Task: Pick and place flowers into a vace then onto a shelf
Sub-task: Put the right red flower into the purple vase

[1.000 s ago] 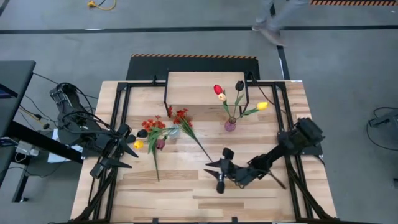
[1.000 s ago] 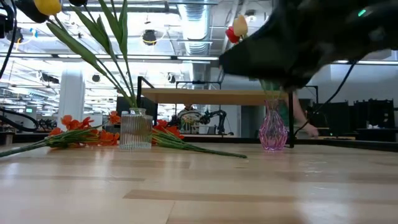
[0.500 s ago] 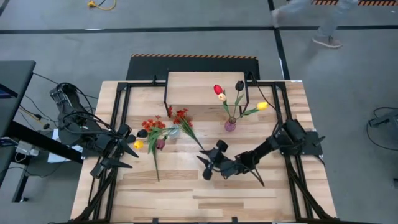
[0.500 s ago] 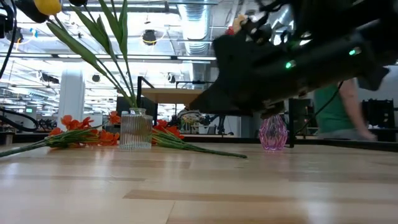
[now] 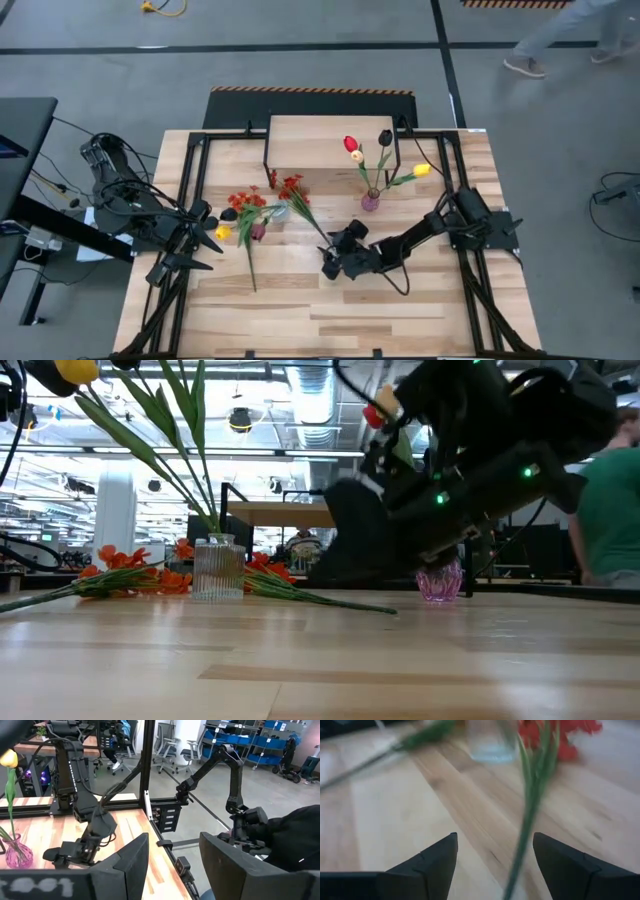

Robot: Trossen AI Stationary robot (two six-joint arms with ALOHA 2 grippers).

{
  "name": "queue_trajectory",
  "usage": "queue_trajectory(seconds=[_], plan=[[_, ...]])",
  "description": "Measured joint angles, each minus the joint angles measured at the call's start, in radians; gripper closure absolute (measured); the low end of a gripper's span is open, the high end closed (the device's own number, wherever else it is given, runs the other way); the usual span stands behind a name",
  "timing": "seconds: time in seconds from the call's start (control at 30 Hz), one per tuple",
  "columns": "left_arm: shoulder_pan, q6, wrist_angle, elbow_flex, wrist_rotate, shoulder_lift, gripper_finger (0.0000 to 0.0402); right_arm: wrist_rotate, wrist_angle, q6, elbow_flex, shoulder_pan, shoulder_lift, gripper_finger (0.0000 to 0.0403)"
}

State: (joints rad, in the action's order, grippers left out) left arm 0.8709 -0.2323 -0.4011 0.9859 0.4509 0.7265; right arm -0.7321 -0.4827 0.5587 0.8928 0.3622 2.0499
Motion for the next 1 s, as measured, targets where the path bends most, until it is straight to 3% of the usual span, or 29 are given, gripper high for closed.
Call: queue_trajectory(seconds=[0.33,0.6,1.0], plan=[[0.0,0.0,0.001,0.0,0.0,0.0,0.0237,0.1,0.124,0.095,0.002,-0.036,-0.005,0.0149],[0.0,0.0,0.002,0.0,0.0,0.0,0.0237,0.113,0.194,0.174,0.007,-0.041,-0.007,0.015],[0.0,0.0,0.002,0.0,0.0,0.0,0.0237,0.155,0.233,0.166,0.003,-0.044,-0.007,0.0201]])
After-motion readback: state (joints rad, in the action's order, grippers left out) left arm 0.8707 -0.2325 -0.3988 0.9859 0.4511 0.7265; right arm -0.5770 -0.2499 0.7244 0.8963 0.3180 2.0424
